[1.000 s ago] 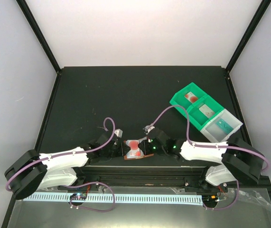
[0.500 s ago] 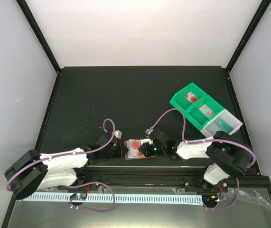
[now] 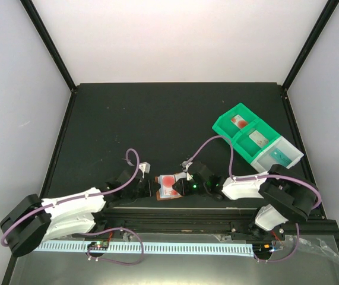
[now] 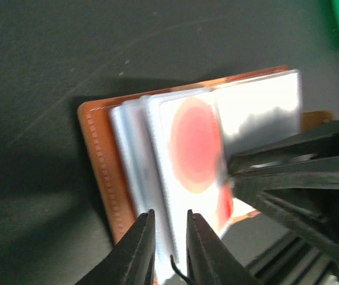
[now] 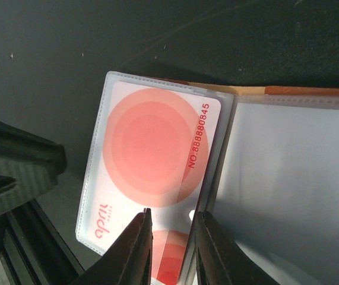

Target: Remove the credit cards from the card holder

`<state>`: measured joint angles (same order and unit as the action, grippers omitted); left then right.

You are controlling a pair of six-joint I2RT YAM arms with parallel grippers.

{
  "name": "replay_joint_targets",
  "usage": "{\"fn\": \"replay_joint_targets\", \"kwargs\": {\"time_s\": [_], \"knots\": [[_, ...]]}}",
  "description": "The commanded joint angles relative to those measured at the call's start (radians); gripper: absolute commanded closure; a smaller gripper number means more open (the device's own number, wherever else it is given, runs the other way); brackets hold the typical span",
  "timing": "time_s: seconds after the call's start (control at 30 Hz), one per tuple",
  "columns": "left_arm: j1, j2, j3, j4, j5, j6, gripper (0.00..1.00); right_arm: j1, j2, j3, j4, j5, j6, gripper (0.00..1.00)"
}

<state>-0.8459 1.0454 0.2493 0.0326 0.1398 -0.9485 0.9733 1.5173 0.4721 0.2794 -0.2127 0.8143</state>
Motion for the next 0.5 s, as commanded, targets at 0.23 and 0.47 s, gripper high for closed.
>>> {"fn": "replay_joint_targets", "kwargs": {"time_s": [0.23,0.47], "knots": [[0.000,0.036,0.051,0.127,0.108,0.007,0.81,-0.007,-0.008,-0.006,0.020,-0.004,0.008,0.78],[-0.004,0.138,0.058,0.125,0.081,0.029,0.91,-0.013,-0.026,-0.014,0.008,0.005,0.008,0.78]]}}
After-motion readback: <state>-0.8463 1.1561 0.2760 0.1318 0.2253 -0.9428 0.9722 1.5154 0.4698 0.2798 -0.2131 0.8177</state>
